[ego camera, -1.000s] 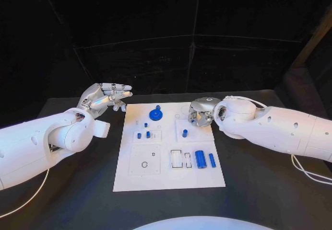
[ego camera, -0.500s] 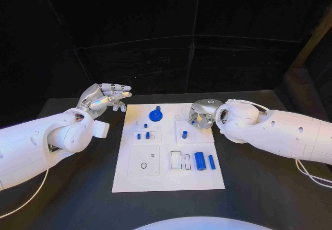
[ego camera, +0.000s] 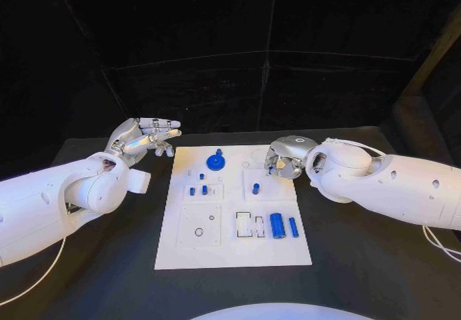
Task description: Assemble the parts on the task board
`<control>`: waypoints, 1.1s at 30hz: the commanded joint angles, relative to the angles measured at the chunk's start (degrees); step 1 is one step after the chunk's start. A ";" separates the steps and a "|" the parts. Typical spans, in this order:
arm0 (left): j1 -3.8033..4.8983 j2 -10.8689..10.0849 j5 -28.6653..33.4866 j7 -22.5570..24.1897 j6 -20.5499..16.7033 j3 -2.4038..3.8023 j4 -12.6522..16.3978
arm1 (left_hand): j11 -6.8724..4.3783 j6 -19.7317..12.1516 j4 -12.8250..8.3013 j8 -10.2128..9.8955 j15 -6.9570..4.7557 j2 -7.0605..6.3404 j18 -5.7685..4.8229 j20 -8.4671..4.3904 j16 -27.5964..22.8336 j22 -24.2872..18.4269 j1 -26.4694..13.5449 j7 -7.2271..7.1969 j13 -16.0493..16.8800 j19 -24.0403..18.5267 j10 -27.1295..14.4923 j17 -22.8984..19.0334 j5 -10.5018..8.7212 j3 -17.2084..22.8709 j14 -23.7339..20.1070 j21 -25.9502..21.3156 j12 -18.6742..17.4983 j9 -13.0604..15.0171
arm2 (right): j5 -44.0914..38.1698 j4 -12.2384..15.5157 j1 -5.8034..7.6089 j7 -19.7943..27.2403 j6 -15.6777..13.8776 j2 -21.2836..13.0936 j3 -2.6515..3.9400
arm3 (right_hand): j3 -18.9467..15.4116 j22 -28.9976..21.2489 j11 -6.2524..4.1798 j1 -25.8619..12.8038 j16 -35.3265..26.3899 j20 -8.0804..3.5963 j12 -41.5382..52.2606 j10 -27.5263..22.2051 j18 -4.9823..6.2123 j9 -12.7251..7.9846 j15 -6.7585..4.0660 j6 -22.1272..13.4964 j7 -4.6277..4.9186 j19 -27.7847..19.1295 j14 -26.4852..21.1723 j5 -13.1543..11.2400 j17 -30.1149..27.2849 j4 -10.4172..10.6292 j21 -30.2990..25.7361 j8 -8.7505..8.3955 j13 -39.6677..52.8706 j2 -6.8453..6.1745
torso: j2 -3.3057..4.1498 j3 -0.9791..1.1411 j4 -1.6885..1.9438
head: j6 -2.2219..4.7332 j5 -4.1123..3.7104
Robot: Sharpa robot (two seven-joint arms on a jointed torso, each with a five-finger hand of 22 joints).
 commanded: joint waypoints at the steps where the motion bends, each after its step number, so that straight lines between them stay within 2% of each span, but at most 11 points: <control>1: 0.06 -0.02 0.21 0.18 0.21 0.03 -0.07 | 0.02 0.32 0.03 0.28 -0.03 0.56 0.67 0.12 -0.25 -0.08 0.19 -0.03 0.06 -0.39 -0.03 -0.05 -0.18 -0.35 -0.31 -0.19 0.32 -0.05 | 1.71 1.88 0.39 0.02 -2.17 -0.71 0.12 | 0.43 0.06 -0.12 -0.23 0.39 0.01 0.05 0.53 0.11 -0.02 -0.33 0.38 -0.01 0.36 1.47 0.03 0.09 -0.01 0.37 -0.15 0.05 -0.40 | 0.02 -0.01 0.00 | 0.01 0.09; 6: 0.06 0.02 0.21 0.18 0.21 0.02 -0.15 | 0.02 0.32 0.03 0.28 -0.03 0.56 0.67 0.12 -0.25 -0.08 0.19 -0.03 0.06 -0.39 -0.03 -0.05 -0.18 -0.35 -0.31 -0.19 0.32 -0.05 | 3.07 5.59 0.69 0.57 -3.15 -1.60 0.28 | 0.47 0.08 -0.12 -0.25 0.38 0.01 0.05 0.54 0.11 -0.02 -0.33 0.39 0.00 0.37 1.46 0.03 0.06 -0.03 0.39 -0.16 0.05 -0.43 | -0.02 0.04 0.02 | 0.02 0.36; 10: 0.06 0.17 0.21 0.21 0.23 0.02 -0.13 | 0.02 0.32 0.03 0.28 -0.03 0.56 0.67 0.12 -0.25 -0.08 0.19 -0.03 0.06 -0.39 -0.03 -0.05 -0.18 -0.35 -0.31 -0.19 0.32 -0.05 | 4.19 9.19 0.80 1.68 -4.25 -1.30 0.37 | 0.74 0.14 -0.10 -0.31 0.44 0.00 -0.01 0.54 0.11 -0.04 -0.33 0.41 0.02 0.36 1.47 0.11 0.10 -0.23 0.44 -0.25 0.05 -0.60 | 0.01 -0.08 0.13 | -0.03 0.66; 13: 0.06 0.30 0.21 0.22 0.20 0.02 -0.07 | 0.02 0.32 0.03 0.28 -0.03 0.56 0.67 0.12 -0.25 -0.08 0.19 -0.03 0.06 -0.39 -0.03 -0.05 -0.18 -0.35 -0.31 -0.19 0.32 -0.05 | 4.66 10.64 0.81 2.25 -4.52 -0.40 0.38 | 0.93 0.20 -0.08 -0.32 0.46 0.00 -0.05 0.52 0.10 -0.05 -0.32 0.40 0.05 0.36 1.47 0.17 0.10 -0.34 0.49 -0.32 0.04 -0.66 | 0.00 -0.09 0.21 | -0.10 1.19; 16: 0.06 0.47 0.22 0.20 0.18 0.02 -0.02 | 0.02 0.32 0.03 0.28 -0.03 0.56 0.67 0.12 -0.25 -0.08 0.19 -0.03 0.06 -0.39 -0.03 -0.05 -0.18 -0.35 -0.31 -0.19 0.32 -0.05 | 5.10 11.41 0.80 2.94 -4.40 1.36 0.38 | 1.08 0.20 -0.06 -0.36 0.44 0.00 -0.07 0.52 0.10 -0.06 -0.32 0.40 0.07 0.35 1.46 0.20 0.04 -0.41 0.50 -0.37 0.04 -0.69 | 0.04 -0.07 0.10 | -0.28 2.13; 20: 0.07 0.80 0.22 0.14 0.07 0.02 -0.08 | 0.03 0.30 0.02 0.27 -0.03 0.56 0.66 0.12 -0.28 -0.10 0.19 -0.02 0.06 -0.40 -0.07 -0.11 -0.18 -0.38 -0.34 -0.21 0.34 -0.06 | 5.62 11.10 0.48 3.91 -3.82 4.04 0.34 | 1.10 0.20 0.00 -0.71 0.45 0.02 -0.10 0.54 0.10 -0.06 -0.27 0.45 0.14 0.32 1.45 0.13 0.00 -0.36 0.52 -0.43 0.04 -0.82 | 0.08 -0.16 0.20 | -0.66 3.24; 24: 0.08 1.14 0.22 0.13 -0.05 0.02 -0.18 | 0.05 0.28 0.00 0.26 -0.02 0.55 0.66 0.12 -0.33 -0.12 0.20 -0.01 0.06 -0.41 -0.12 -0.19 -0.18 -0.43 -0.37 -0.25 0.37 -0.07 | 5.43 10.02 -0.87 4.67 -3.50 6.71 0.30 | 1.13 0.19 0.01 -0.77 0.47 0.03 -0.11 0.53 0.10 -0.06 -0.26 0.45 0.15 0.31 1.45 0.12 0.01 -0.34 0.52 -0.45 0.04 -0.80 | 0.10 -0.13 0.11 | -1.24 5.54; 26: 0.08 1.31 0.22 0.18 -0.27 0.03 -0.21 | 0.05 0.28 0.00 0.26 -0.02 0.55 0.66 0.12 -0.33 -0.12 0.20 -0.01 0.06 -0.41 -0.12 -0.19 -0.18 -0.43 -0.37 -0.25 0.37 -0.07 | 5.18 9.25 -1.77 4.77 -3.48 7.98 0.28 | 1.17 0.24 0.03 -0.90 0.50 0.04 -0.14 0.51 0.09 -0.06 -0.25 0.45 0.18 0.31 1.45 0.10 0.04 -0.29 0.55 -0.49 0.04 -0.74 | 0.07 -0.06 0.01 | -1.54 6.35; 28: 0.09 1.42 0.22 0.21 -0.76 0.03 -0.25 | 0.05 0.27 0.00 0.26 -0.02 0.55 0.66 0.12 -0.33 -0.12 0.19 0.00 0.06 -0.41 -0.13 -0.18 -0.18 -0.44 -0.37 -0.25 0.37 -0.07 | 5.05 8.39 -2.43 4.74 -3.53 9.10 0.24 | 1.18 0.28 0.03 -0.98 0.51 0.04 -0.15 0.51 0.08 -0.06 -0.24 0.46 0.18 0.32 1.45 0.08 0.05 -0.25 0.58 -0.50 0.04 -0.71 | 0.07 -0.13 0.06 | -1.81 7.12; 31: 0.10 1.64 0.23 0.36 -1.32 0.03 -0.37 | 0.08 0.21 0.00 0.24 0.00 0.51 0.65 0.13 -0.32 -0.15 0.16 0.04 0.05 -0.42 -0.23 -0.15 -0.18 -0.53 -0.37 -0.30 0.39 -0.09 | 4.90 6.78 -3.52 4.66 -3.45 11.04 -0.12 | 1.21 0.33 0.03 -1.06 0.52 0.05 -0.16 0.52 0.08 -0.06 -0.23 0.47 0.19 0.32 1.45 0.06 0.04 -0.21 0.61 -0.51 0.04 -0.66 | 0.08 -0.14 -0.01 | -1.90 7.80; 33: 0.10 1.75 0.61 0.50 -1.62 0.03 -0.37 | 0.09 0.20 0.00 0.23 0.00 0.50 0.65 0.13 -0.32 -0.15 0.16 0.05 0.05 -0.42 -0.24 -0.14 -0.18 -0.54 -0.36 -0.30 0.40 -0.09 | 4.51 5.74 -4.39 4.64 -3.32 12.29 -0.55 | 1.23 0.34 0.03 -1.10 0.51 0.05 -0.16 0.52 0.08 -0.06 -0.23 0.49 0.18 0.32 1.45 0.06 0.01 -0.19 0.62 -0.52 0.05 -0.62 | 0.12 -0.14 0.12 | -2.22 8.23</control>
